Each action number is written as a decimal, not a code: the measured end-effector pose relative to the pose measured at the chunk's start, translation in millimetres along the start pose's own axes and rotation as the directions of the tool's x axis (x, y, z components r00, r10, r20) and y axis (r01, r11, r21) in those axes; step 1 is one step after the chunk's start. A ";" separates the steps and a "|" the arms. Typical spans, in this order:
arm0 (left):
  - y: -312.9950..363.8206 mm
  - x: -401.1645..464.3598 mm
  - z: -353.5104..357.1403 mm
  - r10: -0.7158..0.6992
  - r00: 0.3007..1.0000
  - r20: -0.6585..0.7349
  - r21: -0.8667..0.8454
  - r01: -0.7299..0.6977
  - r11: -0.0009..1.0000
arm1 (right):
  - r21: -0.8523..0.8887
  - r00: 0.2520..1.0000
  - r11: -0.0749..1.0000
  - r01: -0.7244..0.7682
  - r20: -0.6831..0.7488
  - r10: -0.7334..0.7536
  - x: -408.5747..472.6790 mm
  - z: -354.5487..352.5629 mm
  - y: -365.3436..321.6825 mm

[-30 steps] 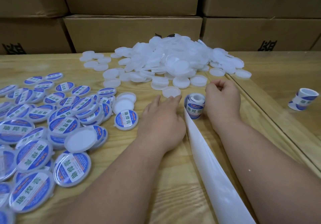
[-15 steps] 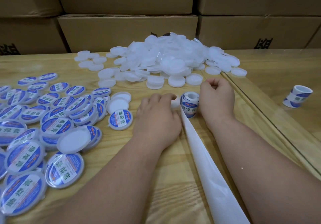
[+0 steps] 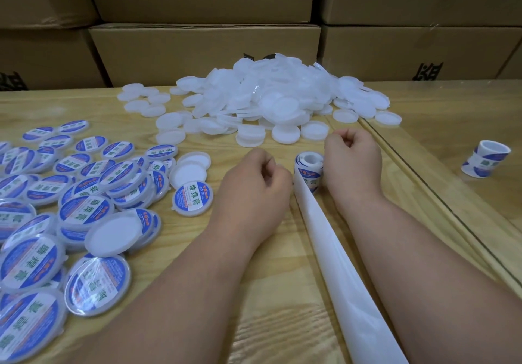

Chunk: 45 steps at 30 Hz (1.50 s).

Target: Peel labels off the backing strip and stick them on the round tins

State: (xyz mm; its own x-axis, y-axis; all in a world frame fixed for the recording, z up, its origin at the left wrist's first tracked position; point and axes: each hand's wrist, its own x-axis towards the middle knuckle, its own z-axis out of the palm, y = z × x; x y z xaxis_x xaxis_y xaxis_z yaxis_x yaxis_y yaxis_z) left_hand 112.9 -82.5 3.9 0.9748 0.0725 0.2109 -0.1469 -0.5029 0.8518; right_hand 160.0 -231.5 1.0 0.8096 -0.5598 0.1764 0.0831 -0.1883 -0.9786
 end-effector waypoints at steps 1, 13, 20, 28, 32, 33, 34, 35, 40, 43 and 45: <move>1.1 -1.2 -1.1 0.005 1.000 0.003 -0.037 -0.005 0.999 | 0.012 1.000 1.000 0.005 0.016 -0.005 -1.5 -0.4 -1.1; -5.4 1.2 -1.0 0.119 0.967 0.226 -0.083 -0.103 0.991 | -0.055 0.966 0.970 0.238 0.117 -0.230 -13.8 -0.4 -3.9; -6.8 2.2 0.5 0.110 0.973 0.203 -0.055 -0.101 0.993 | -0.021 0.969 0.970 0.244 0.045 -0.243 -14.9 -2.1 -7.5; -9.4 5.0 4.1 0.120 0.981 0.154 -0.053 -0.113 0.992 | 0.125 0.933 0.944 0.306 0.158 -0.323 -25.0 -4.5 -10.8; -9.9 6.2 2.9 0.114 0.986 0.121 -0.062 -0.107 0.992 | 0.126 0.944 0.951 0.281 0.144 -0.298 -25.0 -2.5 -11.7; -9.7 6.5 2.4 0.114 0.986 0.124 -0.063 -0.107 0.992 | 0.120 0.948 0.953 0.276 0.131 -0.291 -23.6 -2.7 -11.6; -9.4 6.9 2.1 0.113 0.985 0.130 -0.064 -0.105 0.992 | 0.111 0.951 0.957 0.268 0.128 -0.281 -22.0 -3.0 -11.3; -9.3 7.2 1.9 0.111 0.984 0.137 -0.062 -0.103 0.993 | 0.103 0.956 0.963 0.249 0.136 -0.261 -20.4 -2.6 -10.4; -8.2 7.2 3.4 0.087 0.983 0.162 -0.022 -0.084 0.996 | 0.041 0.951 0.984 0.172 0.252 -0.177 -15.3 -0.8 -6.1; -8.1 7.0 3.7 0.088 0.983 0.160 -0.005 -0.088 0.996 | 0.010 0.930 0.976 0.219 0.301 -0.212 -15.7 -1.0 -7.6; -8.5 7.2 3.5 0.094 0.983 0.160 0.000 -0.095 0.995 | 0.024 0.915 0.975 0.223 0.340 -0.218 -16.5 -1.9 -7.9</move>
State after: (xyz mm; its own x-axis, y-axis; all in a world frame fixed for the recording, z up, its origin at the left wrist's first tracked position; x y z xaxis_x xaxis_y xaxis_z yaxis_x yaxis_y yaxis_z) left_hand 121.8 -80.7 -3.5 0.9709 -0.1137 0.2107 -0.2391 -0.5076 0.8277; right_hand 144.9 -222.3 6.1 0.9202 -0.1969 0.3383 0.2753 -0.2890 -0.9169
